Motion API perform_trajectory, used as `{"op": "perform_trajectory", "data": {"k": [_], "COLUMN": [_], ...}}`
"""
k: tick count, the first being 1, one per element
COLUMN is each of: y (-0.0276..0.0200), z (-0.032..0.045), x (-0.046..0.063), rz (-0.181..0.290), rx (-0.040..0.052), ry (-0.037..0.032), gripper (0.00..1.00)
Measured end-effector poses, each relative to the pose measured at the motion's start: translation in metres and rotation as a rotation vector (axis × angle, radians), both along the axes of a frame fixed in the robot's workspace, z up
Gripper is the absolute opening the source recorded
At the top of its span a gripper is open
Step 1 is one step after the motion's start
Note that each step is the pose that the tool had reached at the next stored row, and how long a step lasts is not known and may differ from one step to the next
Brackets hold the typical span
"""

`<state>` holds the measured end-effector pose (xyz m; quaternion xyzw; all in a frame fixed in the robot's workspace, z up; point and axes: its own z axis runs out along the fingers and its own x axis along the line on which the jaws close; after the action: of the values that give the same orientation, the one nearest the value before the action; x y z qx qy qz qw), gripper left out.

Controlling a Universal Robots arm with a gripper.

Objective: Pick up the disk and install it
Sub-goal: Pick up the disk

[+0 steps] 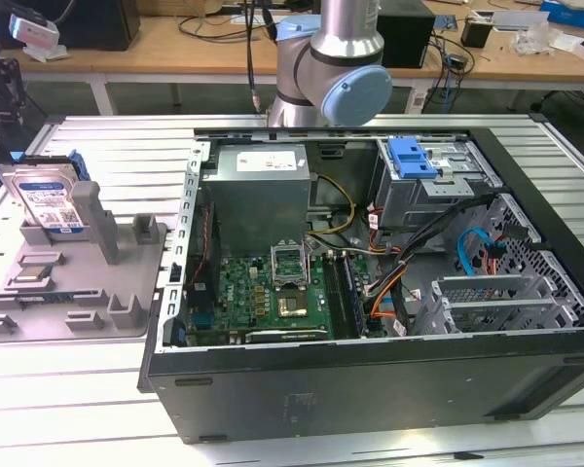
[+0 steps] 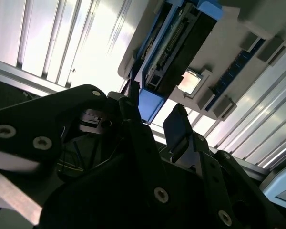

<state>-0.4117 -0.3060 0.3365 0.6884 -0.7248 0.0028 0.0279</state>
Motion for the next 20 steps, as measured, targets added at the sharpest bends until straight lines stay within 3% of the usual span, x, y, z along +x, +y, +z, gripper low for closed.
{"op": "perform_trajectory", "data": {"k": [20], "y": [-0.0001], "z": [-0.0138], "x": [0.000], "rz": [0.000], "rx": [0.0000], "ry": [0.0000], "gripper": [0.48]}}
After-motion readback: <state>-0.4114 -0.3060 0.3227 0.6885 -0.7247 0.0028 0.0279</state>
